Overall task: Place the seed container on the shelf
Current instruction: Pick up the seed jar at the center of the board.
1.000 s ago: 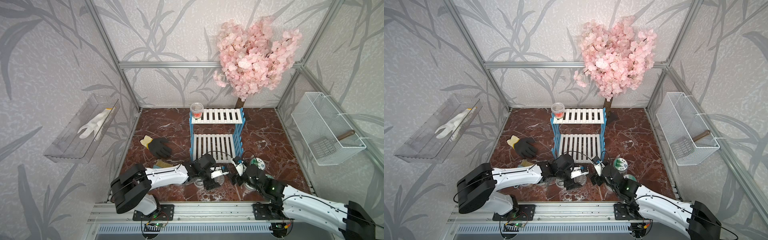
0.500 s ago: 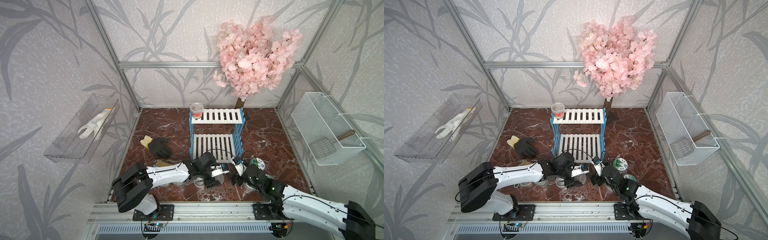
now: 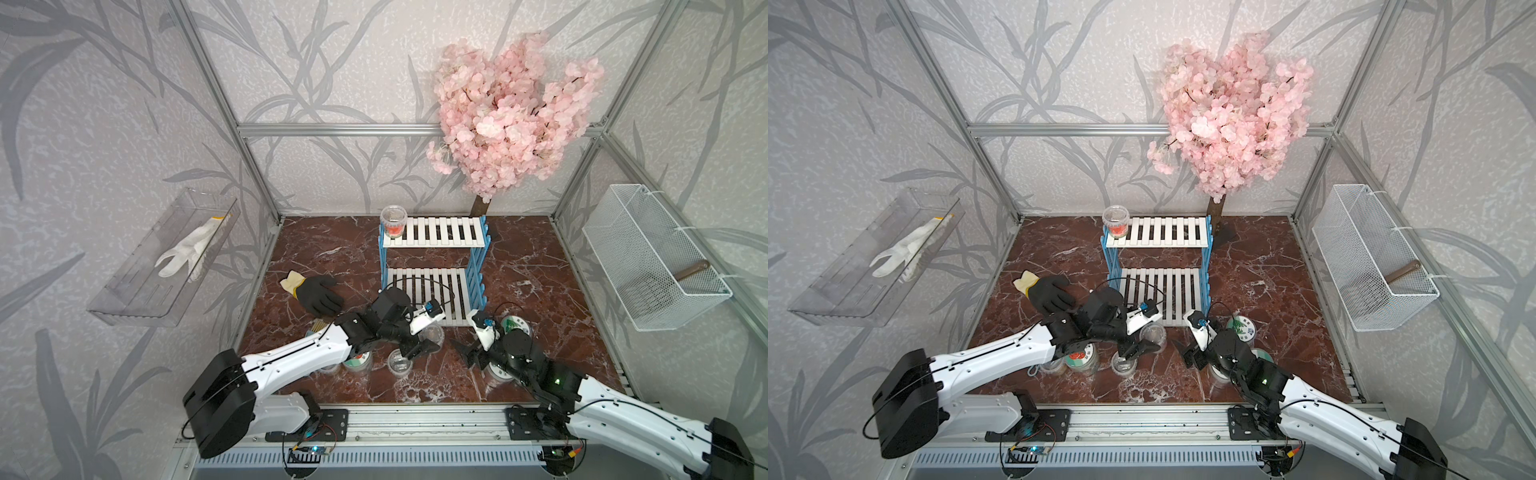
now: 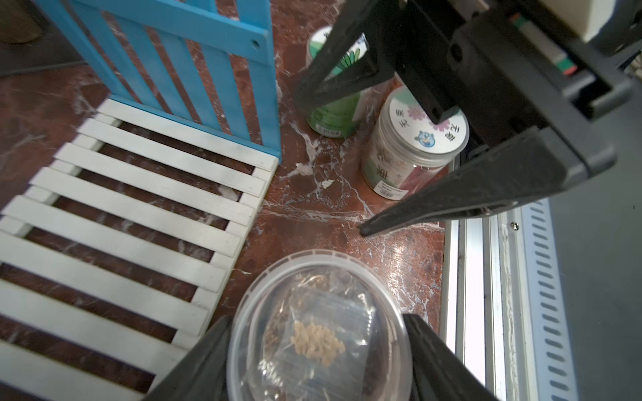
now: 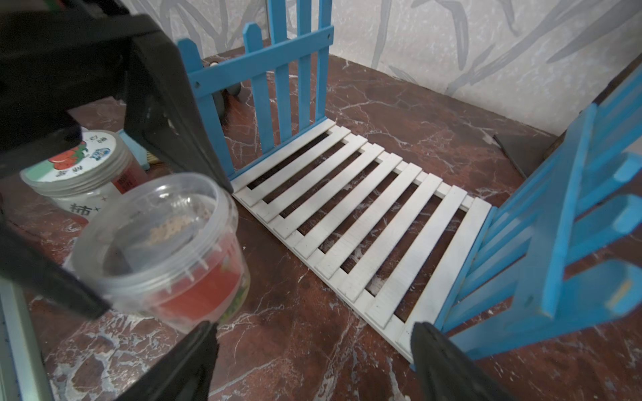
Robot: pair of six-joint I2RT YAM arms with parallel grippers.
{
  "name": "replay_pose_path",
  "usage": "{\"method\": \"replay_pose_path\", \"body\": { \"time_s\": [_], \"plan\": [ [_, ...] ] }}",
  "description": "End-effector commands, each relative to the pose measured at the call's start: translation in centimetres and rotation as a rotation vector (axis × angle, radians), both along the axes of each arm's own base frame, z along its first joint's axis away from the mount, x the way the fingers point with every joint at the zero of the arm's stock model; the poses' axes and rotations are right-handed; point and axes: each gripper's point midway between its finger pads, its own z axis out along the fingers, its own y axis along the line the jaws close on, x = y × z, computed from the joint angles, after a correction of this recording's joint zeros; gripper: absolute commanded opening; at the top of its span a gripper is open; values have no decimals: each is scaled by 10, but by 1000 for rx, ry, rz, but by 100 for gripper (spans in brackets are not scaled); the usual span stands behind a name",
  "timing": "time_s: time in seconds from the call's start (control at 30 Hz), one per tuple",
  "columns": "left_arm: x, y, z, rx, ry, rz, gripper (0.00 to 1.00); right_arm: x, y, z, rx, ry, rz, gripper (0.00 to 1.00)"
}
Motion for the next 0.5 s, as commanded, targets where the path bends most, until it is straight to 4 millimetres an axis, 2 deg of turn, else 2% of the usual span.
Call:
{"method": "replay_pose_path", "body": {
  "time_s": [0.0,0.13,0.23,0.47],
  "plan": [
    [5,12,37,-60,25,64,72,-9,15,31,10,-79,124,91],
    [7,22,68,-115,11,82,74,-23,36,46,10,-128,282,91],
    [2,23,85,-111,11,43,74,-26,52,59,15,-166,361,91],
    [-5,25,106,-62,-9,-18,73,-13,74,91,68,-278,388,90]
  ]
}}
